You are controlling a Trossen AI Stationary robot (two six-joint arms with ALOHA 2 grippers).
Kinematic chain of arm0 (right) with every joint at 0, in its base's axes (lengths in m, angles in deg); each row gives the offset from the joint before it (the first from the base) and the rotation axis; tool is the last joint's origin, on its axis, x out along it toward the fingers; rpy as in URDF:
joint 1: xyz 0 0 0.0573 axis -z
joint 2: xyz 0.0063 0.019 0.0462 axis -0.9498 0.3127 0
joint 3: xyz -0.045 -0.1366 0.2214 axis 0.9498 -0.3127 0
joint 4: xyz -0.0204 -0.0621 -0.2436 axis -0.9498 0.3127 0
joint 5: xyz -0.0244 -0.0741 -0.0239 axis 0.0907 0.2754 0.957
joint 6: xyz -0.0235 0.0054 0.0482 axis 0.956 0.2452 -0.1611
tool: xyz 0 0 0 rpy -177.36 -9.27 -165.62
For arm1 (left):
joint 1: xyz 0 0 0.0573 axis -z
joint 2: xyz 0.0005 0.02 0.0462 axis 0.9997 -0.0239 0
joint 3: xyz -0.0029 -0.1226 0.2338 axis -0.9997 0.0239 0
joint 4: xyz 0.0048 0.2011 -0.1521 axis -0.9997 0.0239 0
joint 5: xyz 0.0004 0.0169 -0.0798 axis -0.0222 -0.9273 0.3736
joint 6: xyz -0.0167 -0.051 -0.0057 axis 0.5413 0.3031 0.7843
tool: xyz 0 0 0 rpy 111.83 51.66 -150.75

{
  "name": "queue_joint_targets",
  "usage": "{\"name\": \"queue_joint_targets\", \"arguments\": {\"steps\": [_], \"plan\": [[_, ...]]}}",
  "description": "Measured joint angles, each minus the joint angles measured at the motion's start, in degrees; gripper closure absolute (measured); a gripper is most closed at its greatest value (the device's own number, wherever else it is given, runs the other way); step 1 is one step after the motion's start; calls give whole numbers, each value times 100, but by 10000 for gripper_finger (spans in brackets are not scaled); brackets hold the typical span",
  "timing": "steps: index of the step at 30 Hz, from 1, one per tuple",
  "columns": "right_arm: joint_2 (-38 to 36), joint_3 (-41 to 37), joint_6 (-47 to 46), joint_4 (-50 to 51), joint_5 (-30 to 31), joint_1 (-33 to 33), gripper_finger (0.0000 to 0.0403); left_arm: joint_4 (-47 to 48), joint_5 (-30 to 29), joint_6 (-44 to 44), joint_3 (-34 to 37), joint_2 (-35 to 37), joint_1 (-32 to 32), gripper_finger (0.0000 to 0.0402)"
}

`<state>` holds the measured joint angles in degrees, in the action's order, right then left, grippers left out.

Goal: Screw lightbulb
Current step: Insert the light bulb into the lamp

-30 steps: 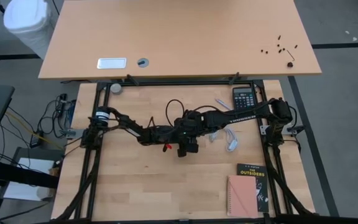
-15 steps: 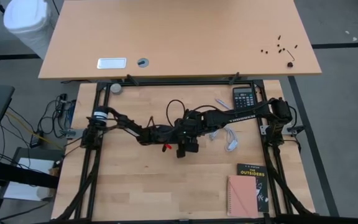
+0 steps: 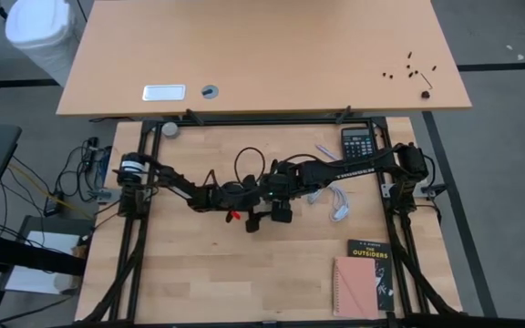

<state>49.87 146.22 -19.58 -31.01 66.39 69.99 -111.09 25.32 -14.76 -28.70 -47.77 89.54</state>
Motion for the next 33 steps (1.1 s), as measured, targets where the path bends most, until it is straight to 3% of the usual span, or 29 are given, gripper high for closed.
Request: {"name": "queue_joint_targets", "arguments": {"steps": [4, 16, 33], "plan": [[0, 0, 7, -4, -37, 0, 141, -224, -137, 15, -3, -197, 0, 111], [0, 0, -137, 22, -121, 0, 141, -2131, -139, 39, -14, -1333, 0, 140], [-1, 0, -142, 12, -127, 0, 141, -2257, -213, -162, -462, -1694, 0, 164]]}}
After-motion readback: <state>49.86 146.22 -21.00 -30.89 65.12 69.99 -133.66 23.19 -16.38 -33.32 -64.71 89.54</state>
